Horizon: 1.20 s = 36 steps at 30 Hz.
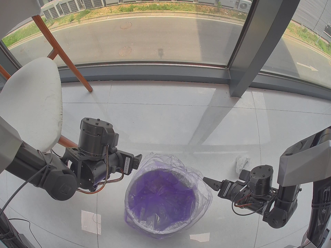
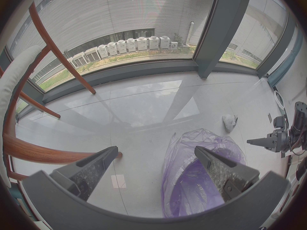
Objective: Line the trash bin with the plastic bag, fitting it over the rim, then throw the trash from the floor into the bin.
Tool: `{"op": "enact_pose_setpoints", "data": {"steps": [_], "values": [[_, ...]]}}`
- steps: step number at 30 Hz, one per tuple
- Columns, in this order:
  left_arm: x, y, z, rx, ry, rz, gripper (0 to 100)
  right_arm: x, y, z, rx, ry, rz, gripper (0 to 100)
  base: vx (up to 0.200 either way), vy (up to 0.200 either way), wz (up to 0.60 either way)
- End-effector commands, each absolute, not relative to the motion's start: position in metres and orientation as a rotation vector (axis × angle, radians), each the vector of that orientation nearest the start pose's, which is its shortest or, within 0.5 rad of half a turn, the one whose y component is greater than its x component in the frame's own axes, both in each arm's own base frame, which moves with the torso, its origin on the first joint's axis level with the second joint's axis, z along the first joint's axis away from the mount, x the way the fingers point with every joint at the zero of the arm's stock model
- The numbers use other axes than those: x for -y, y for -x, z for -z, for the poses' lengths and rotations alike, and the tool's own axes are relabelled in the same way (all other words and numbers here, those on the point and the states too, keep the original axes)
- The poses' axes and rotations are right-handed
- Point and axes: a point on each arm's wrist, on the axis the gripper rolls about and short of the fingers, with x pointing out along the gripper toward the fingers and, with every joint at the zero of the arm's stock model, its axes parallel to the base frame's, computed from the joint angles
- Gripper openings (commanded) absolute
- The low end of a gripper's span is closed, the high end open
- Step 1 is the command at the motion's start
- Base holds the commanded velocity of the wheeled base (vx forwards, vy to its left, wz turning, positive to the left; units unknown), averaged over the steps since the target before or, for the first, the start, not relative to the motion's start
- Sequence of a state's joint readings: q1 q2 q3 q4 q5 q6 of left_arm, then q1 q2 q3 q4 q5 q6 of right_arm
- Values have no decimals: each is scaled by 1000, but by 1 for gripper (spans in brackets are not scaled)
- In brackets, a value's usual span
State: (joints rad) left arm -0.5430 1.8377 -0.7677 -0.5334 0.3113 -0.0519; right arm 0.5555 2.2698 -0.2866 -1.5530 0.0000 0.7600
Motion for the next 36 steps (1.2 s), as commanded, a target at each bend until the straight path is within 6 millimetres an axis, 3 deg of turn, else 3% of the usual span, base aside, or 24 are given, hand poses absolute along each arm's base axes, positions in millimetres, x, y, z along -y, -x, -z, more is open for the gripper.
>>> {"op": "enact_pose_setpoints", "data": {"steps": [1, 10, 36], "values": [[157, -274, -121, -495, -172, 213, 100, -151, -242, 6, -608, -605, -357, 100, 0, 0, 0], [156, -272, -119, -502, -175, 211, 100, -150, -238, 22, -657, -529, -353, 100, 0, 0, 0], [157, -273, -119, -494, -171, 213, 100, -147, -238, 38, -705, -509, -330, 100, 0, 0, 0]]}}
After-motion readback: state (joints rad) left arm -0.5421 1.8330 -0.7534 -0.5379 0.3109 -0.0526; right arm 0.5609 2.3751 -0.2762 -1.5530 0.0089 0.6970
